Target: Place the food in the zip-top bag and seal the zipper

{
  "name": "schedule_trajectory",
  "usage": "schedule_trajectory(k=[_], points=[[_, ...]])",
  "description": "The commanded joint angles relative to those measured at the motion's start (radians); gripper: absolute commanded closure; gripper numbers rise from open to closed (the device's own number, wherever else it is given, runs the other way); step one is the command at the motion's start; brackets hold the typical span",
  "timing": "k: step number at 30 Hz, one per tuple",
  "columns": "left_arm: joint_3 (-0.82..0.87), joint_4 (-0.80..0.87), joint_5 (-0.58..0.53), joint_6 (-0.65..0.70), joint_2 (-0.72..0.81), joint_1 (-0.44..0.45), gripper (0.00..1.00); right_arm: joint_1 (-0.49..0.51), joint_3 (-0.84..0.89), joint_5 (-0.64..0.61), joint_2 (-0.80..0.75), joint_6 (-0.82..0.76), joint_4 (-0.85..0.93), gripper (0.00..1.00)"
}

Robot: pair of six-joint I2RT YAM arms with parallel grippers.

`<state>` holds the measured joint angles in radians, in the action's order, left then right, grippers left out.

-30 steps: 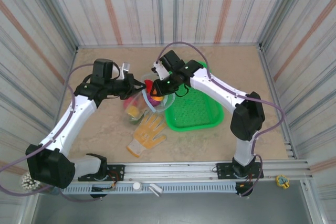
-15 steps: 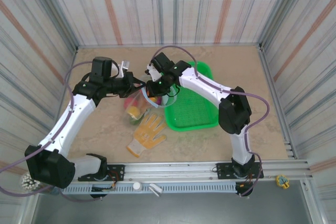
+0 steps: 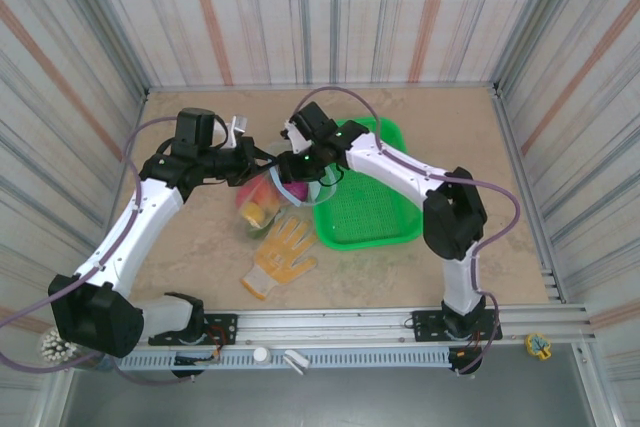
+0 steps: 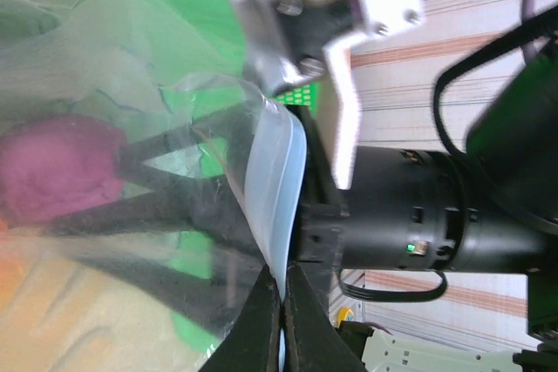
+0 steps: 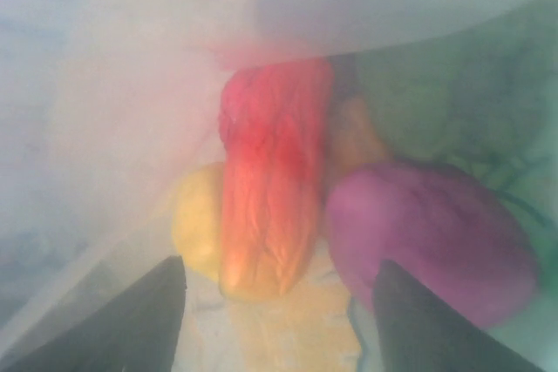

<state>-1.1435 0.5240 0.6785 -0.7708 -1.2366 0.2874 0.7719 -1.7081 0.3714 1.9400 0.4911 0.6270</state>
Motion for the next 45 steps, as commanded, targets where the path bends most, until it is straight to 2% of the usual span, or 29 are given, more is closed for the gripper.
schedule_trajectory(k=[1, 6, 10, 15, 18, 20, 23, 26, 30, 33, 36, 37, 40, 42, 45], points=[[-0.002, -0.003, -0.010, 0.004, 0.015, -0.009, 1.00, -0.031, 0.062, -0.093, -0.149, 0.020, -0.030, 0.44], [-0.013, 0.048, -0.039, 0.044, 0.020, -0.011, 1.00, -0.093, 0.225, -0.058, -0.318, 0.056, -0.148, 0.54], [-0.012, 0.082, -0.066, 0.062, 0.033, -0.011, 1.00, -0.100, 0.342, -0.141, -0.458, 0.012, -0.196, 0.56], [-0.016, 0.108, -0.086, 0.090, 0.049, -0.014, 1.00, -0.109, 0.398, -0.258, -0.556, 0.006, -0.051, 0.72], [-0.001, 0.105, -0.110, 0.076, 0.076, -0.032, 1.00, -0.092, 0.483, -0.257, -0.597, 0.003, -0.032, 0.69], [0.019, 0.079, -0.101, 0.055, 0.097, -0.046, 1.00, -0.075, 0.541, -0.286, -0.626, 0.013, -0.028, 0.63], [0.018, 0.076, -0.081, 0.052, 0.109, -0.060, 1.00, -0.040, 0.603, -0.301, -0.676, 0.024, 0.019, 0.60], [0.001, 0.092, -0.071, 0.062, 0.114, -0.068, 1.00, 0.053, 0.709, -0.265, -0.731, 0.049, 0.004, 0.60], [-0.003, 0.086, -0.072, 0.056, 0.118, -0.070, 1.00, 0.241, 0.791, -0.240, -0.795, 0.043, 0.005, 0.65], [0.004, 0.078, -0.070, 0.054, 0.120, -0.073, 1.00, 0.317, 0.847, -0.212, -0.820, 0.065, -0.023, 0.66], [0.004, 0.077, -0.066, 0.056, 0.121, -0.078, 1.00, 0.349, 0.871, -0.232, -0.785, 0.080, -0.035, 0.63], [0.004, 0.076, -0.063, 0.056, 0.124, -0.081, 1.00, 0.354, 0.866, -0.256, -0.764, 0.085, -0.036, 0.59], [0.002, 0.079, -0.052, 0.049, 0.131, -0.094, 1.00, 0.367, 0.827, -0.325, -0.714, 0.084, -0.007, 0.56], [-0.002, 0.091, -0.046, 0.052, 0.138, -0.101, 1.00, 0.377, 0.814, -0.395, -0.715, 0.075, 0.030, 0.55], [0.009, 0.099, -0.057, 0.055, 0.165, -0.107, 1.00, 0.371, 0.820, -0.430, -0.725, 0.065, 0.082, 0.52]])
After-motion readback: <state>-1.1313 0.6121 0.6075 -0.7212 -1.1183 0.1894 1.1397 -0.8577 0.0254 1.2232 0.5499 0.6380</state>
